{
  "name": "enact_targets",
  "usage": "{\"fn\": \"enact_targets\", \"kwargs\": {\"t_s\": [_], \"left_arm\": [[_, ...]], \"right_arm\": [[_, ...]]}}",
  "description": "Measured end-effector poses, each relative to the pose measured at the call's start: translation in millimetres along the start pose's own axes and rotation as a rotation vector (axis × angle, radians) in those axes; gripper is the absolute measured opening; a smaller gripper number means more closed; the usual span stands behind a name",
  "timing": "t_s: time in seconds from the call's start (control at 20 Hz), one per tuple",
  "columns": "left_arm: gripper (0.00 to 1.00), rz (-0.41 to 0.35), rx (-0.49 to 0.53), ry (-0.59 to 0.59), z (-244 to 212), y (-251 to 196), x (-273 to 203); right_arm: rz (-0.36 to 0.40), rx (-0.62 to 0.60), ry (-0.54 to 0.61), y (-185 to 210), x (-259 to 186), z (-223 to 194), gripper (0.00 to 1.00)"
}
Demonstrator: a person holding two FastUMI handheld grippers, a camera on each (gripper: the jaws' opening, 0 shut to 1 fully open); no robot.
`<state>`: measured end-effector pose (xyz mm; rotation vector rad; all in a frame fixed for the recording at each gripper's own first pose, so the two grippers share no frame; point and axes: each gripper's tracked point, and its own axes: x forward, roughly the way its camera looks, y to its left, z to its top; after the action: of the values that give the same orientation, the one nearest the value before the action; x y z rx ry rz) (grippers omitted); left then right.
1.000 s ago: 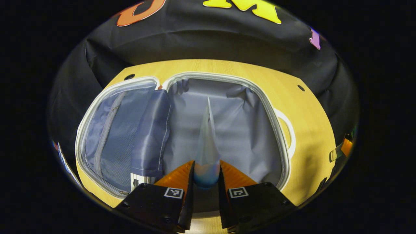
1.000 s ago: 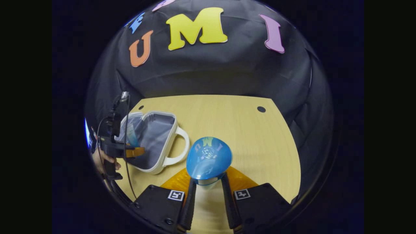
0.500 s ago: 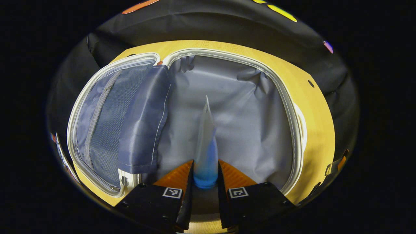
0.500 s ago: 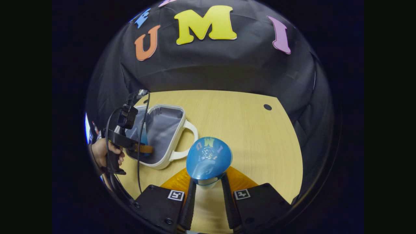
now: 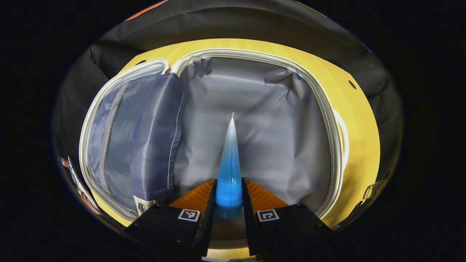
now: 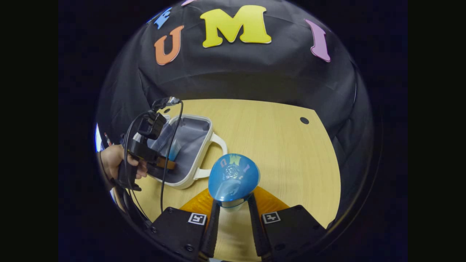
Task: First open the suitcase, pack the skin care products into it, and then close the suitcase.
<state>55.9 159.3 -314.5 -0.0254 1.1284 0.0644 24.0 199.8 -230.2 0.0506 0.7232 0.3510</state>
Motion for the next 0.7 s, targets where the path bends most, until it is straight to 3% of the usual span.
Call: {"fn": "enact_targets", "kwargs": {"t_s": [0.1,0.15,0.2,0.25,0.3,0.35,0.4,0.7], "left_arm": [[0.45,-0.016,-0.014,-0.008,-0.5,-3.8,-1.4],[0.40,-0.034,-0.025,-0.025,1.3,-7.6,-5.4],[0.58,-0.050,-0.029,-0.044,1.4,-11.7,-11.2],[0.62,-0.067,-0.028,-0.067,2.0,-14.8,-19.1],[0.74,-0.070,-0.018,-0.099,4.6,-15.4,-29.0],[0.71,-0.065,-0.007,-0.140,8.6,-13.3,-40.0],[0.86,-0.064,0.002,-0.183,11.7,-10.4,-53.1],[0.91,0.008,0.006,-0.500,31.1,40.9,-136.5]], "right_arm": [[0.007,-0.006,-0.008,4.4,0.8,4.0,0.39],[0.014,-0.010,-0.015,8.1,1.6,8.7,0.39],[0.021,-0.015,-0.020,11.9,2.7,13.3,0.39],[0.026,-0.017,-0.028,14.9,3.5,18.9,0.36],[0.031,-0.018,-0.037,19.3,5.6,26.7,0.39],[0.038,-0.019,-0.046,24.9,7.8,33.6,0.39],[0.046,-0.021,-0.055,31.7,10.4,42.4,0.36],[0.127,-0.043,-0.078,99.4,35.5,75.2,0.36]]}}
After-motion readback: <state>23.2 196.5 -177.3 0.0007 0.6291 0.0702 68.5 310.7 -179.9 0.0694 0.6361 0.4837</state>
